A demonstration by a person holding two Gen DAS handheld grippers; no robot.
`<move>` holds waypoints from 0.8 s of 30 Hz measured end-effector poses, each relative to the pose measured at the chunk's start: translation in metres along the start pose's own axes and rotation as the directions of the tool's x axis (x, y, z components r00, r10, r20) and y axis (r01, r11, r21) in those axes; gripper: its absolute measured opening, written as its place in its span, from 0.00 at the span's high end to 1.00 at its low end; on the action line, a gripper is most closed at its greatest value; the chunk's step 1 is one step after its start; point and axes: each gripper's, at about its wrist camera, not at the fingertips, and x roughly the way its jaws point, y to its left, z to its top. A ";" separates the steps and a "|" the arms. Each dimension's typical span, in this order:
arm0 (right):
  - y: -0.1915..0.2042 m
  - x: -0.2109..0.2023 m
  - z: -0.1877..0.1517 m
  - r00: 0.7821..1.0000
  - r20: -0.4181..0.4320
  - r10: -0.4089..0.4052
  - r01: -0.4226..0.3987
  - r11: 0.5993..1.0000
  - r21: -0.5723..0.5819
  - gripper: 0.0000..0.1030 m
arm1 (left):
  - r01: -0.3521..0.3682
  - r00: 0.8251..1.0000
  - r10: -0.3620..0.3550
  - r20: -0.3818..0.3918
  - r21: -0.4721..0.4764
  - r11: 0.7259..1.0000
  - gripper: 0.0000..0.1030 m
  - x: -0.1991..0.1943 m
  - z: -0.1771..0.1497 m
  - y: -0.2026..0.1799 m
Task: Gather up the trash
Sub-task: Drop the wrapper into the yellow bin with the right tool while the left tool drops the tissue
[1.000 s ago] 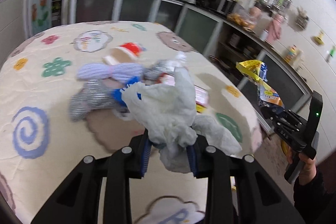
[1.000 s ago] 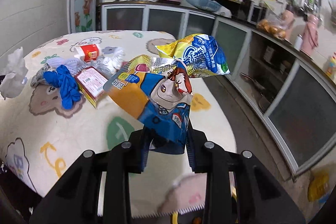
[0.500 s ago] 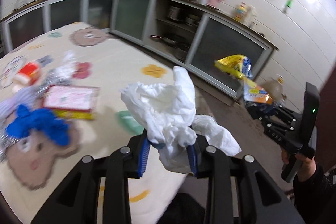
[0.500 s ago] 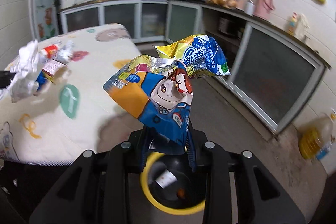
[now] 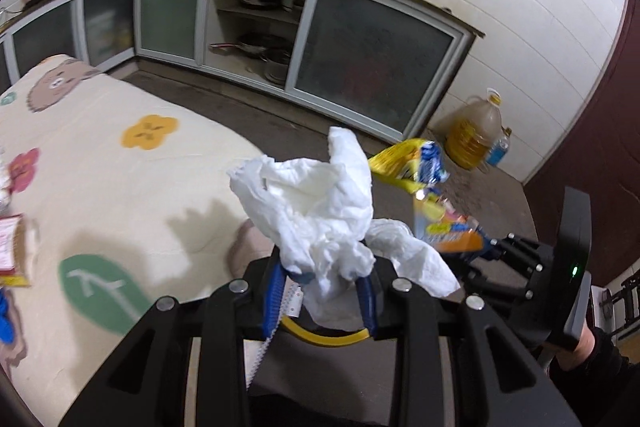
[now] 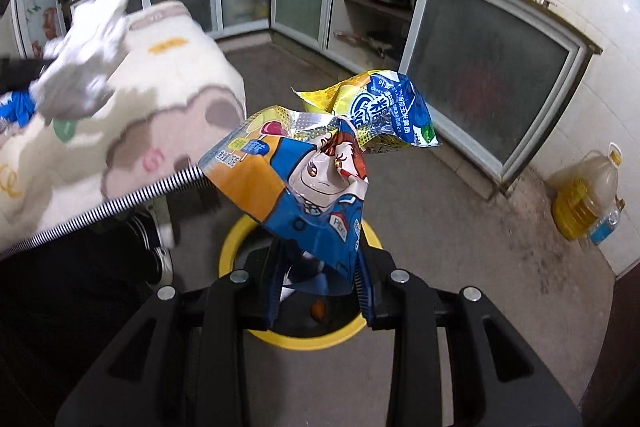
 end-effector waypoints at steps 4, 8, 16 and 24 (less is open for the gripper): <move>-0.001 0.021 -0.014 0.998 -0.065 0.000 0.001 1.000 0.002 0.71 | 0.000 0.999 0.002 -0.032 0.048 0.999 0.72 0.027 0.010 -0.020; -0.003 0.040 -0.028 0.993 -0.119 0.005 -0.003 1.000 0.018 0.71 | -0.006 0.998 0.011 -0.066 0.071 0.997 0.72 0.049 0.016 -0.031; -0.008 0.066 -0.039 0.984 -0.178 0.013 -0.006 0.999 0.036 0.71 | 0.009 0.992 0.000 -0.126 0.073 0.997 0.71 0.087 0.026 -0.040; -0.021 0.096 -0.039 0.964 -0.264 0.041 -0.013 0.994 0.108 0.55 | 0.002 0.991 0.003 -0.130 0.032 0.999 0.37 0.093 0.031 -0.038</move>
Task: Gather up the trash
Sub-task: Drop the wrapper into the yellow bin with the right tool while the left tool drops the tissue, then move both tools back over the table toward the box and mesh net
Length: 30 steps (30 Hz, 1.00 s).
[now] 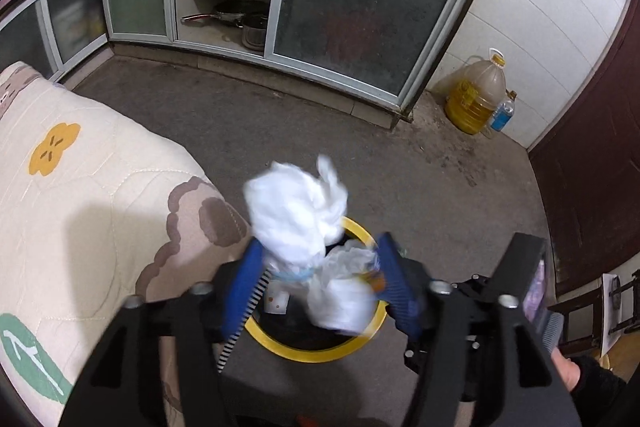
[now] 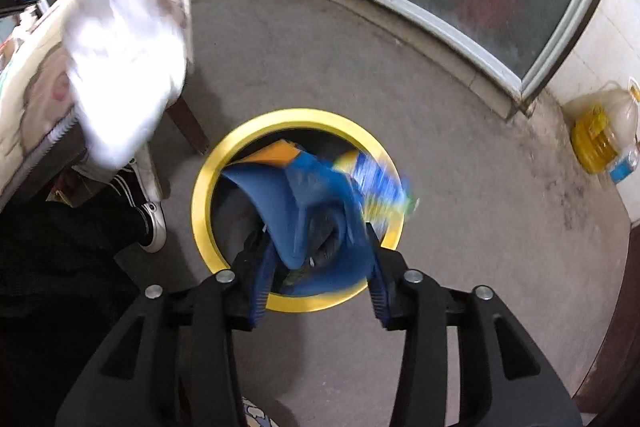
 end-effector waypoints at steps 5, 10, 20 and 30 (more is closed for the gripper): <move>-0.008 0.003 -0.001 1.000 -0.009 -0.019 0.019 1.000 0.018 0.38 | 0.000 0.999 0.001 0.036 -0.039 0.999 0.16 -0.017 -0.003 0.006; -0.028 -0.021 -0.011 0.998 0.042 -0.043 0.039 0.995 0.088 0.37 | 0.004 0.993 0.008 0.122 -0.093 0.996 0.08 -0.052 -0.009 0.018; -0.024 -0.099 0.003 0.956 0.293 -0.001 -0.032 0.994 0.108 0.22 | -0.165 0.904 0.227 0.362 -0.194 0.967 0.08 -0.188 -0.074 0.083; 0.096 -0.143 0.070 0.864 0.422 0.275 -0.228 0.961 -0.159 0.13 | -0.534 0.696 0.674 0.248 -0.448 0.717 0.08 -0.310 -0.187 0.202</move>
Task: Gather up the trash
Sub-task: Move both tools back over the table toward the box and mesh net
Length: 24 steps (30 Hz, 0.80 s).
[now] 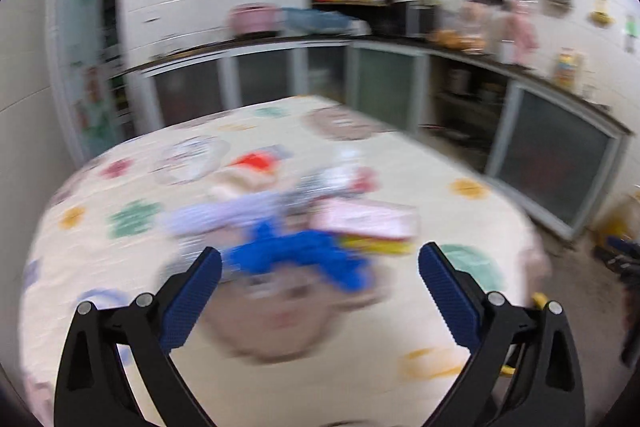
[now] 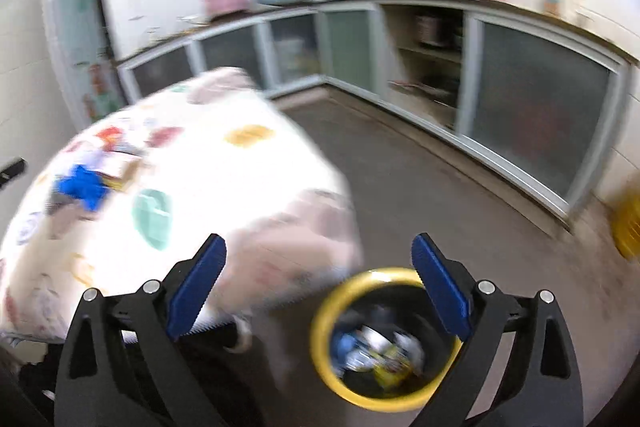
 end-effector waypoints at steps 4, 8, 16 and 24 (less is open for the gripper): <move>0.071 0.027 0.024 0.990 0.010 0.137 -0.135 0.983 -0.128 0.13 | -0.111 0.993 0.110 -0.041 -0.032 0.993 0.08 0.001 -0.012 0.051; 0.128 0.058 0.038 0.976 -0.029 0.217 -0.218 0.950 -0.225 0.13 | -0.156 0.984 0.149 -0.095 -0.076 0.985 0.08 0.014 -0.027 0.090; 0.191 0.101 0.046 0.948 -0.128 0.290 -0.315 0.909 -0.271 0.14 | -0.134 0.978 0.114 -0.175 -0.106 0.985 0.08 0.048 -0.043 0.108; 0.206 0.118 0.046 0.936 -0.175 0.307 -0.346 0.896 -0.278 0.20 | -0.116 0.978 0.095 -0.187 -0.109 0.987 0.08 0.075 -0.035 0.119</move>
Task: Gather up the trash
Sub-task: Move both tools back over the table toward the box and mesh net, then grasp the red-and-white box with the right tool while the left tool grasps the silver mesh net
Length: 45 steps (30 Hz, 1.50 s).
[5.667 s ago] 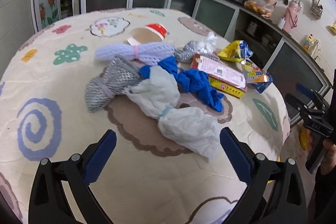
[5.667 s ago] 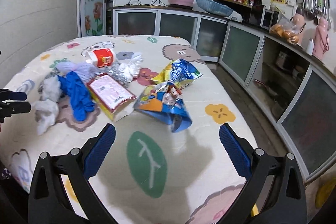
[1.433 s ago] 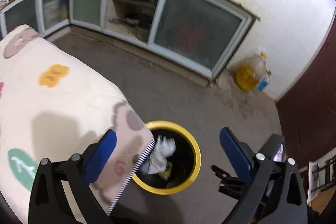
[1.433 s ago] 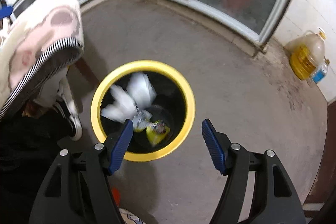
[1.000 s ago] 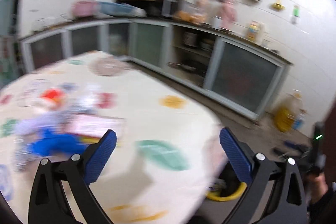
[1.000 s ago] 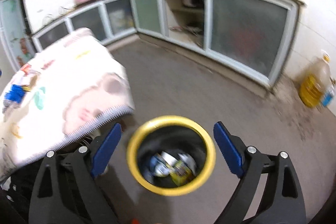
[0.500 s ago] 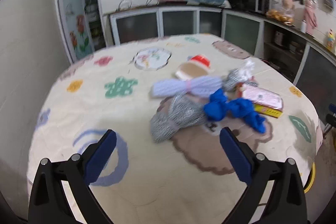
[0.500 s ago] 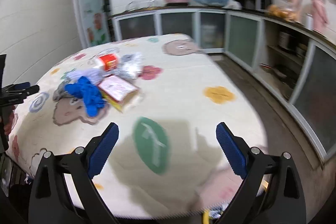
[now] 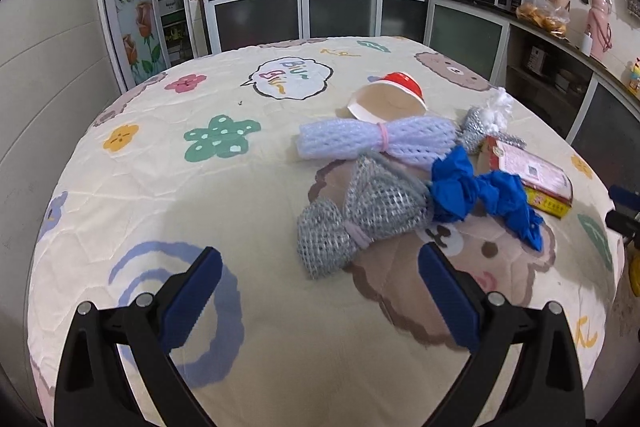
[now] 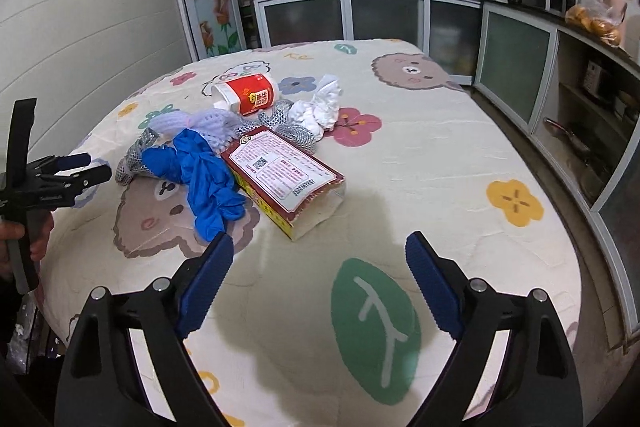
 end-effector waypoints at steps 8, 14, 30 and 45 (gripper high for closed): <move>-0.002 0.025 0.011 0.998 -0.049 0.043 -0.042 0.999 0.034 0.28 | 0.013 1.000 -0.012 -0.018 0.031 0.999 0.08 0.015 0.016 -0.001; 0.004 0.043 0.019 0.994 -0.079 0.077 -0.075 0.997 0.029 0.32 | 0.052 0.997 -0.050 -0.065 0.023 0.998 0.08 0.034 0.020 0.000; 0.012 0.082 0.026 0.978 -0.167 0.125 -0.117 0.991 0.058 0.72 | 0.193 0.976 -0.199 -0.091 -0.069 0.979 0.45 0.063 0.027 0.008; 0.022 0.036 0.030 0.991 -0.075 0.109 -0.107 0.994 0.027 0.94 | 0.241 0.970 -0.243 -0.008 -0.093 0.966 0.65 0.004 0.024 0.018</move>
